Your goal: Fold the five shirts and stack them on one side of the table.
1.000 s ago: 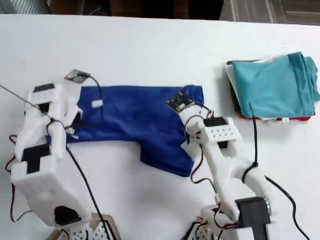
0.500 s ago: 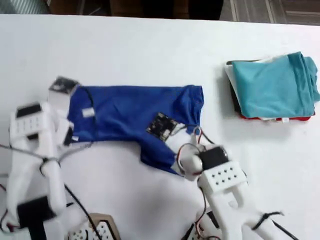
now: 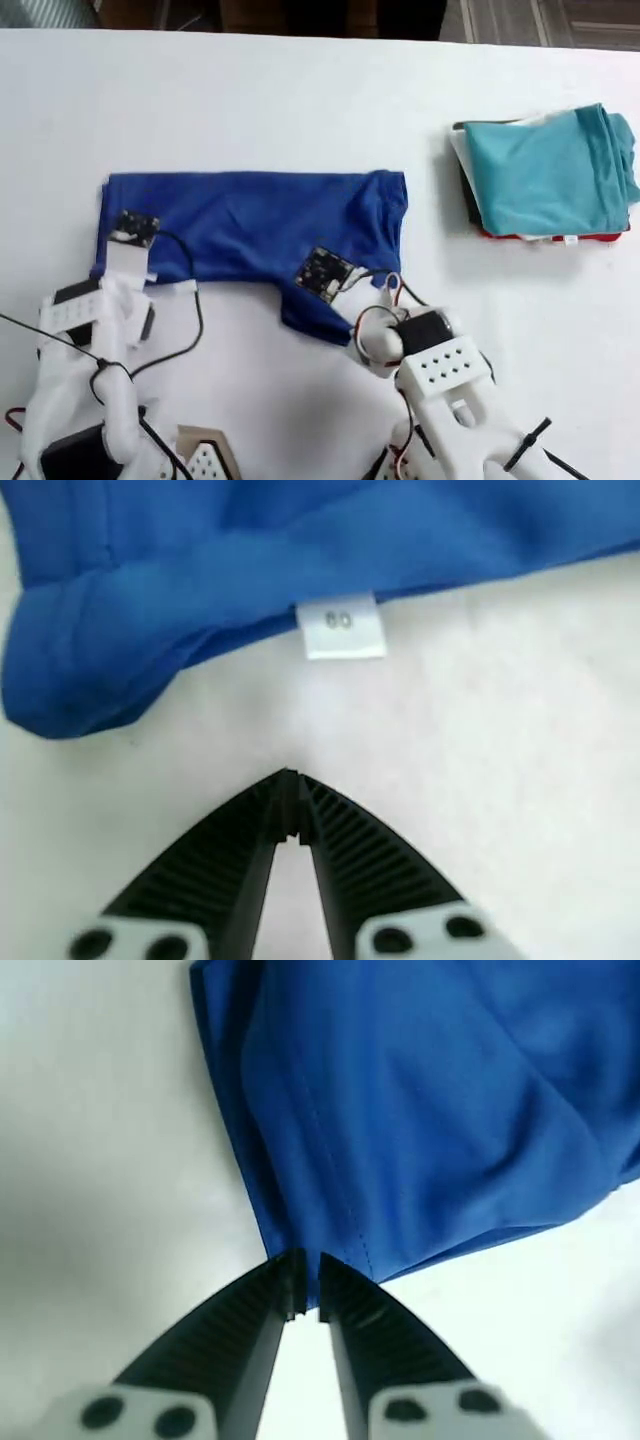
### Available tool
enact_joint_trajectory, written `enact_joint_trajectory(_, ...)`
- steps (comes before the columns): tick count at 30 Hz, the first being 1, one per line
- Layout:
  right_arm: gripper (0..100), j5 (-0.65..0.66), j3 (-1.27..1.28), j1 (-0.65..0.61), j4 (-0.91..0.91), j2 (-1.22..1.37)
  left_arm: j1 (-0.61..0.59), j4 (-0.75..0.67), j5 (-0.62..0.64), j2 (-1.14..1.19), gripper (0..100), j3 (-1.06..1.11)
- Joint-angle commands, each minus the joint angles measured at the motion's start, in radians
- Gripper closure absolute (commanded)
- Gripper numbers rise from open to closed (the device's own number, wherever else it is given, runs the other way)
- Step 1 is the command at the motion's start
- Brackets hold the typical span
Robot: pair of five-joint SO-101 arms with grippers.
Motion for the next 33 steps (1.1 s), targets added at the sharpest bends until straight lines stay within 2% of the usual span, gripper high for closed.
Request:
enact_joint_trajectory(1,89.6,0.008,0.000,-0.001,-0.002,-0.027,-0.008,-0.023,0.005,-0.025,97,0.004)
enact_joint_trajectory(7,86.2,0.031,0.000,-0.008,0.022,-0.027,-0.008,-0.028,0.005,-0.026,97,0.008)
enact_joint_trajectory(14,86.2,0.008,0.018,-0.213,-0.015,-0.008,-0.008,-0.031,0.005,-0.028,97,0.015)
enact_joint_trajectory(22,86.1,-0.023,-0.011,-0.171,-0.206,0.321,-0.008,-0.031,0.005,-0.028,97,0.015)
enact_joint_trajectory(27,86.1,-0.023,-0.149,-0.176,-0.156,0.479,-0.008,-0.031,0.005,-0.028,97,0.015)
enact_joint_trajectory(33,86.1,-0.021,-0.288,-0.179,-0.010,0.435,-0.008,-0.031,0.005,-0.028,97,0.015)
